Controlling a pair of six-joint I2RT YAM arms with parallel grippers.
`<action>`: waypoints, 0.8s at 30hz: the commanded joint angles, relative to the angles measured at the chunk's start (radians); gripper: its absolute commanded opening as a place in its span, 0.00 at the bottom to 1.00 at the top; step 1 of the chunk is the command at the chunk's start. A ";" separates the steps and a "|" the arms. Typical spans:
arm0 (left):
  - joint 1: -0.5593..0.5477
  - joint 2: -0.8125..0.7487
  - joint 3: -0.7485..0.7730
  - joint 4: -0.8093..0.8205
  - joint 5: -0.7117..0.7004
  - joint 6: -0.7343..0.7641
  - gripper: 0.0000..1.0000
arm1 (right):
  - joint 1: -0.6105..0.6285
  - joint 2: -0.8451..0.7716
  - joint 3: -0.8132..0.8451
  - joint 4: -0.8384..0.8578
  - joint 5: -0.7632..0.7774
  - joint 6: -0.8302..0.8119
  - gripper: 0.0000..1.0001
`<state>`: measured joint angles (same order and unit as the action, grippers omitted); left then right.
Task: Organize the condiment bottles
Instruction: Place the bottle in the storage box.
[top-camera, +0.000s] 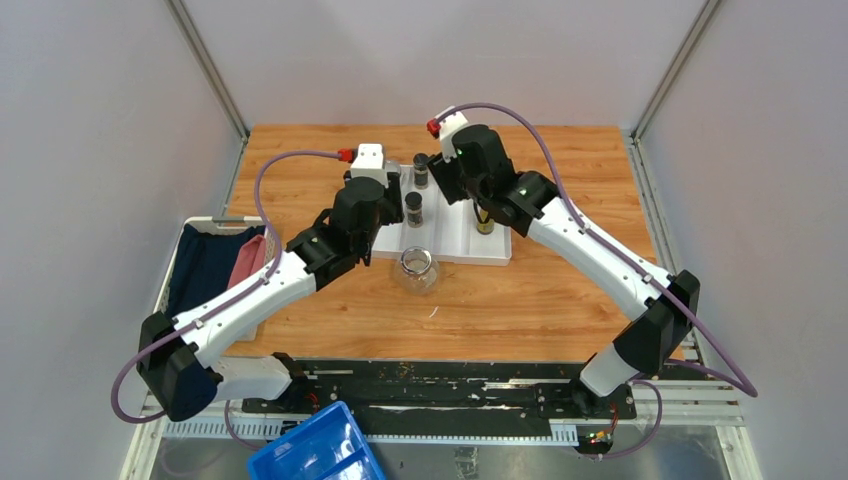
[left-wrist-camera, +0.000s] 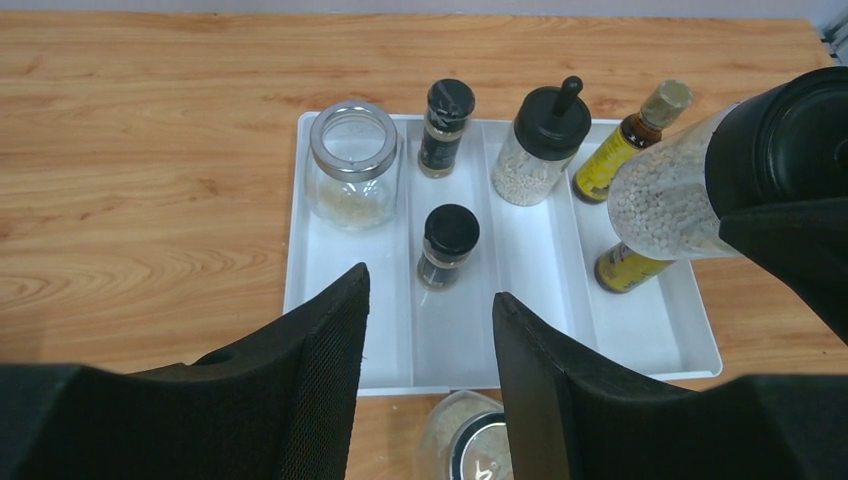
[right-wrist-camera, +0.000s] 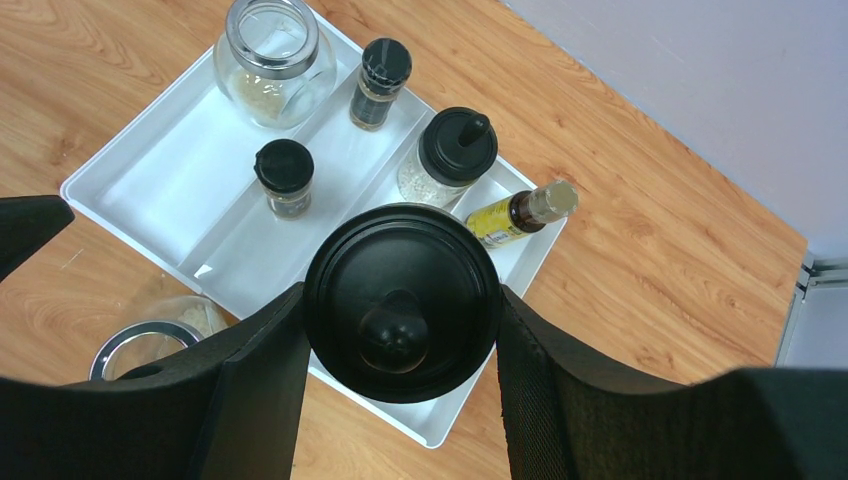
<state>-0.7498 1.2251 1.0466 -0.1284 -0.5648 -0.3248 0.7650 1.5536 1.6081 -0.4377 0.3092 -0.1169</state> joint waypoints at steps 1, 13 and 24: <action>-0.010 -0.028 -0.019 -0.008 -0.032 0.004 0.54 | 0.027 -0.043 -0.012 0.071 0.042 0.007 0.00; -0.010 -0.042 -0.025 -0.005 -0.041 0.010 0.54 | 0.033 -0.015 -0.069 0.100 0.036 0.024 0.00; -0.010 -0.031 -0.029 0.005 -0.050 0.023 0.54 | 0.027 0.043 -0.136 0.182 0.012 0.094 0.00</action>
<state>-0.7498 1.2037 1.0321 -0.1341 -0.5838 -0.3138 0.7807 1.5745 1.4891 -0.3454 0.3157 -0.0734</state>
